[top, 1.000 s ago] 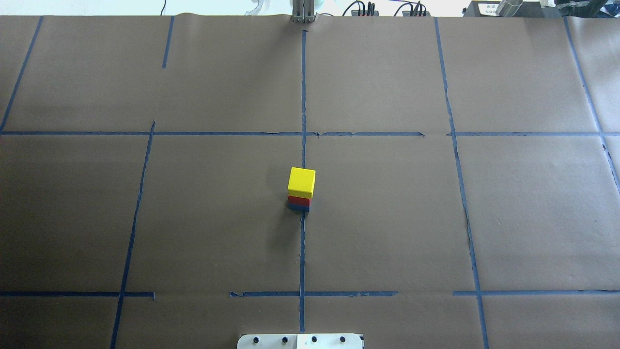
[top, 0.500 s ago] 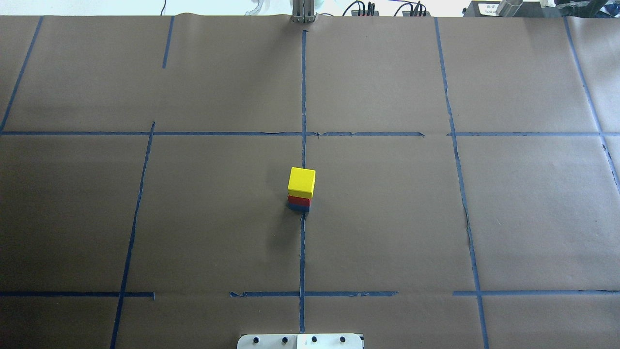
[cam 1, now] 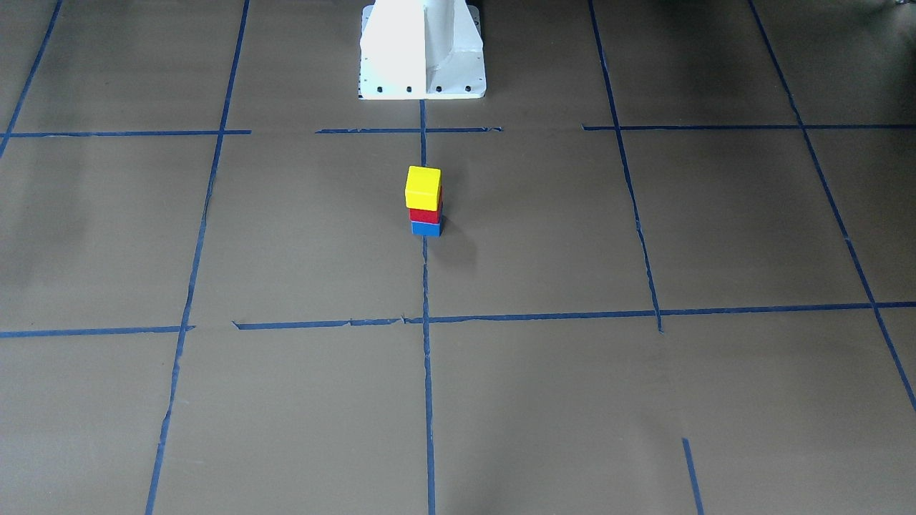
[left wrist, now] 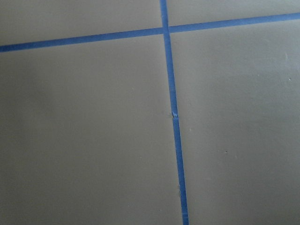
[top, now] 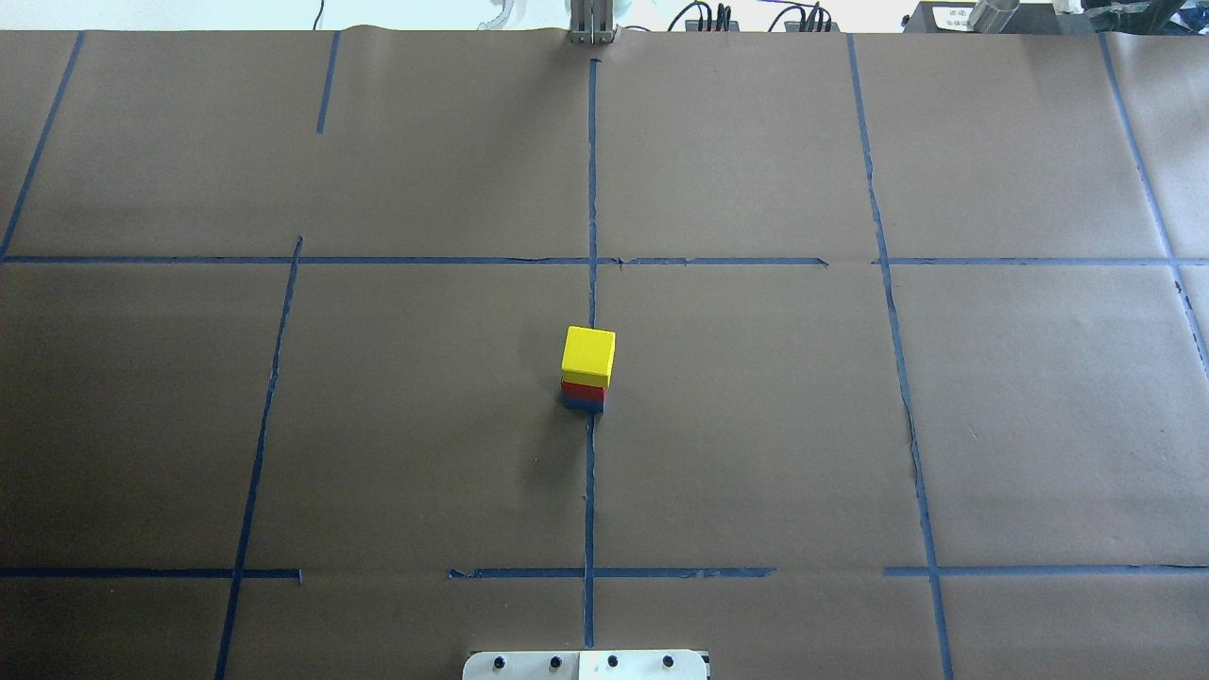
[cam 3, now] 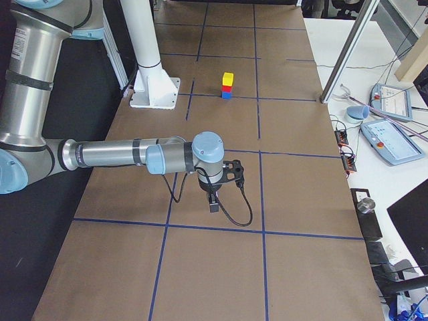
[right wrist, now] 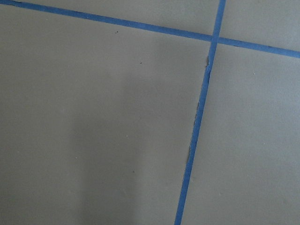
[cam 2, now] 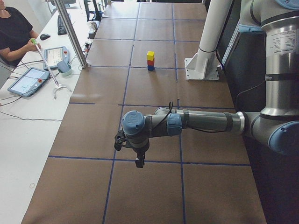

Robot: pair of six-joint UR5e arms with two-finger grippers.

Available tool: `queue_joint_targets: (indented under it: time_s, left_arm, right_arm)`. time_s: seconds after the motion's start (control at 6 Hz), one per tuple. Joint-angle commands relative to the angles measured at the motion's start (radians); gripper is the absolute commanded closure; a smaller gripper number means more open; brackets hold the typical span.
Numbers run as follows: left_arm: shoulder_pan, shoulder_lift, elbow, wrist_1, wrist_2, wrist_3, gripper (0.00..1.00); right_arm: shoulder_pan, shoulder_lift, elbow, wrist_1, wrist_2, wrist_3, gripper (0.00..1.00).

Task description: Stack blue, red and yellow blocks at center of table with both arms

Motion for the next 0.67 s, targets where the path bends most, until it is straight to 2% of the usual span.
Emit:
queue_joint_targets:
  time_s: [0.0,0.5]
  left_arm:
    - [0.001,0.006,0.018,-0.022,-0.008,-0.014,0.00]
    - [0.002,-0.005,-0.006,-0.022,0.000,-0.019,0.00]
  right_arm:
    - [0.000,-0.027,-0.002,-0.004,-0.002,-0.004,0.00]
    - [-0.001,-0.025,-0.002,-0.002,-0.017,-0.007,0.00]
